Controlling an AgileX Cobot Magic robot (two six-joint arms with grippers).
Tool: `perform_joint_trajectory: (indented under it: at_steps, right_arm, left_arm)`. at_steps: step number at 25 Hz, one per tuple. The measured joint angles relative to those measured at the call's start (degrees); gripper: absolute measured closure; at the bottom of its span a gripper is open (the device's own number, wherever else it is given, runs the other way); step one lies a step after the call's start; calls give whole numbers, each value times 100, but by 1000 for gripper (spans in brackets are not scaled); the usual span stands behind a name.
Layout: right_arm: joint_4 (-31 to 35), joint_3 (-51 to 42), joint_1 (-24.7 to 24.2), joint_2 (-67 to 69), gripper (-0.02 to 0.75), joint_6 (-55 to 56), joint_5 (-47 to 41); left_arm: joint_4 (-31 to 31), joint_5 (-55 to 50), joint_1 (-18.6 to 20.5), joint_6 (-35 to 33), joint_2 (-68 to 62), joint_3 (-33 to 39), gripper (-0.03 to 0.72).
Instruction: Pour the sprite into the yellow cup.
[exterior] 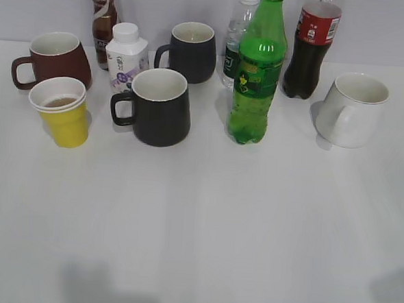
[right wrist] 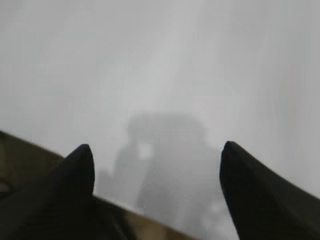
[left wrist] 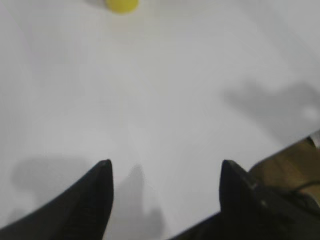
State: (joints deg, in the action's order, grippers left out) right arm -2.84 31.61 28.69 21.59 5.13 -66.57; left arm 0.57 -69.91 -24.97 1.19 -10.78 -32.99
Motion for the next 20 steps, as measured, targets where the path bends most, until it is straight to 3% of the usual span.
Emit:
perform_joint_trajectory:
  at_steps: [7, 20]
  right_arm:
    - [-76, -167, 0, -2121, 150, -255, 323]
    - [-34, -300, 0, -1835, 150, -386, 643]
  left_arm:
    - [29, 772, 0, -73, 729, 297, 195]
    - [49, 842, -6, -86, 729, 316, 197]
